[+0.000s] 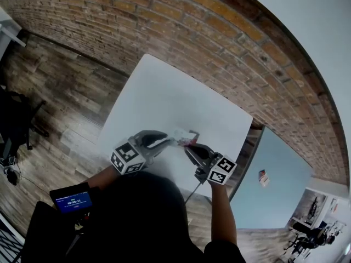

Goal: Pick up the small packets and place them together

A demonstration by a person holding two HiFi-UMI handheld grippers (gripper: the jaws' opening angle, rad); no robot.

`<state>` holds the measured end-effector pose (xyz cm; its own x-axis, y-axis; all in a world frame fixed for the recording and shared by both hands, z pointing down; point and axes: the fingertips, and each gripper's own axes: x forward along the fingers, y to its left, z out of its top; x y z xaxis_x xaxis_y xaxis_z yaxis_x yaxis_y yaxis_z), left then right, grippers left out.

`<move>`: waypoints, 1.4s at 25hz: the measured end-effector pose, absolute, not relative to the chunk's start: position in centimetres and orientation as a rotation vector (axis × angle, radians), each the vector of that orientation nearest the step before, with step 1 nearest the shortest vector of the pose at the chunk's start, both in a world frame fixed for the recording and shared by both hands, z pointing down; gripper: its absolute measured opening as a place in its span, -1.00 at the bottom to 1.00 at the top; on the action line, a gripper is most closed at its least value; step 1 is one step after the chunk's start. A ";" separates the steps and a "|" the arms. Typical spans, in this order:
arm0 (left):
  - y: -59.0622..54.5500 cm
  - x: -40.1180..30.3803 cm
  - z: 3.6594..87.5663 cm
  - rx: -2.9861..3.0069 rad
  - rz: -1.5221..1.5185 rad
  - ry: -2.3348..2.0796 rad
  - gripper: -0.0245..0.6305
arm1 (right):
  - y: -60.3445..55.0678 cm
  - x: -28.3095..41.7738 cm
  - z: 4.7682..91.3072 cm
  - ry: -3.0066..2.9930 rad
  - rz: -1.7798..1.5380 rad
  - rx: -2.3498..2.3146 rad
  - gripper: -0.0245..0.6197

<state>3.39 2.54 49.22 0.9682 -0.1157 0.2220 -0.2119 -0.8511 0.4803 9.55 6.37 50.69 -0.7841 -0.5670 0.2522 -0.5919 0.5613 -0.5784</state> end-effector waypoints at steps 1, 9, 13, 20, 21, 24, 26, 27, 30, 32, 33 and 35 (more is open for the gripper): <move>2.3 3.2 49.3 2.594 0.254 -0.250 -0.65 | 6.5 10.1 51.3 -2.713 1.061 1.060 -0.90; 2.8 2.9 49.8 2.579 0.274 -0.240 -0.63 | 6.7 11.2 60.6 -2.423 1.195 1.217 -0.90; 3.4 2.3 49.8 2.573 0.282 -0.224 -0.66 | 6.1 10.5 65.1 -2.310 1.292 1.194 -0.90; 2.6 0.7 50.1 2.549 0.282 -0.327 -0.79 | 5.3 12.4 70.3 -2.123 1.426 1.249 -0.90; 2.5 0.5 50.1 2.554 0.286 -0.349 -0.93 | 5.2 12.6 70.7 -2.104 1.448 1.255 -0.90; 2.5 0.3 50.1 2.568 0.295 -0.360 -0.93 | 4.7 12.8 71.7 -2.064 1.483 1.263 -0.90; 2.8 0.3 50.3 2.572 0.306 -0.346 -0.93 | 4.7 12.8 72.4 -2.056 1.482 1.252 -0.90; 2.9 0.3 50.3 2.571 0.310 -0.344 -0.93 | 4.7 12.7 72.9 -2.048 1.485 1.246 -0.90; 2.8 0.1 50.3 2.563 0.310 -0.353 -0.93 | 4.9 12.8 74.0 -2.010 1.507 1.243 -0.90; 2.7 0.0 50.5 2.557 0.315 -0.358 -0.93 | 4.8 13.0 74.6 -1.976 1.519 1.254 -0.90; 2.7 -0.1 50.5 2.558 0.320 -0.359 -0.93 | 4.8 13.1 74.8 -1.959 1.527 1.260 -0.89; 2.7 -0.1 50.5 2.569 0.326 -0.358 -0.93 | 4.8 13.3 75.2 -1.932 1.551 1.272 -0.88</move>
